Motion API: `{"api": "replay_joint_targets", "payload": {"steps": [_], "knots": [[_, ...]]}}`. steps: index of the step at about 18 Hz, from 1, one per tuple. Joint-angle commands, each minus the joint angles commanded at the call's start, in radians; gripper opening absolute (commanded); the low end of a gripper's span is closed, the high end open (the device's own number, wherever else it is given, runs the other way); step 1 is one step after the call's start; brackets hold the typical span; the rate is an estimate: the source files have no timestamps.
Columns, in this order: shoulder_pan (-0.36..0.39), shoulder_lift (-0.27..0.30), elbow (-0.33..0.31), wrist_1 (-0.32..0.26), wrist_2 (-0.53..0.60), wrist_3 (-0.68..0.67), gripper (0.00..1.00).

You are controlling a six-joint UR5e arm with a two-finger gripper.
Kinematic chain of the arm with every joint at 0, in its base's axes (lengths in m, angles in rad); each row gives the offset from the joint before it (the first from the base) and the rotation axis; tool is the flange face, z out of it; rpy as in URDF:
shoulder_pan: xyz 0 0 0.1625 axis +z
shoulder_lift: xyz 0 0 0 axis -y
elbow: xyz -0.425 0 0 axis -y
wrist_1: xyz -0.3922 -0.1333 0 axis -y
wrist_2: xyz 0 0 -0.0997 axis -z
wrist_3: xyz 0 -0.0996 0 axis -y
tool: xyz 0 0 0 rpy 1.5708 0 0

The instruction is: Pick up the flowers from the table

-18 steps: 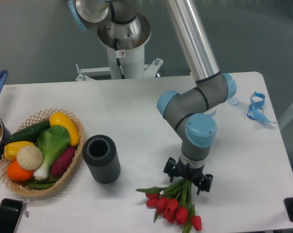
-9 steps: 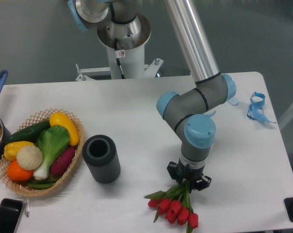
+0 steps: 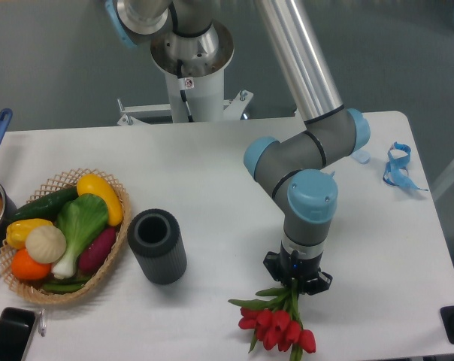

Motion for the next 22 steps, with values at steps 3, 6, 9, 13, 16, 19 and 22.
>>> {"api": "replay_joint_targets", "payload": {"steps": [3,6,9,13,16,19,22], "knots": [[0.011,0.051,0.018,0.000,-0.028,-0.023,0.24],[0.026,0.106,0.069,0.000,-0.119,-0.099,0.24],[0.055,0.163,0.086,0.000,-0.192,-0.146,0.24],[0.110,0.226,0.074,0.000,-0.287,-0.181,0.24],[0.152,0.239,0.074,0.000,-0.334,-0.183,0.24],[0.172,0.253,0.074,0.000,-0.365,-0.183,0.24],[0.190,0.261,0.069,0.000,-0.377,-0.183,0.24]]}}
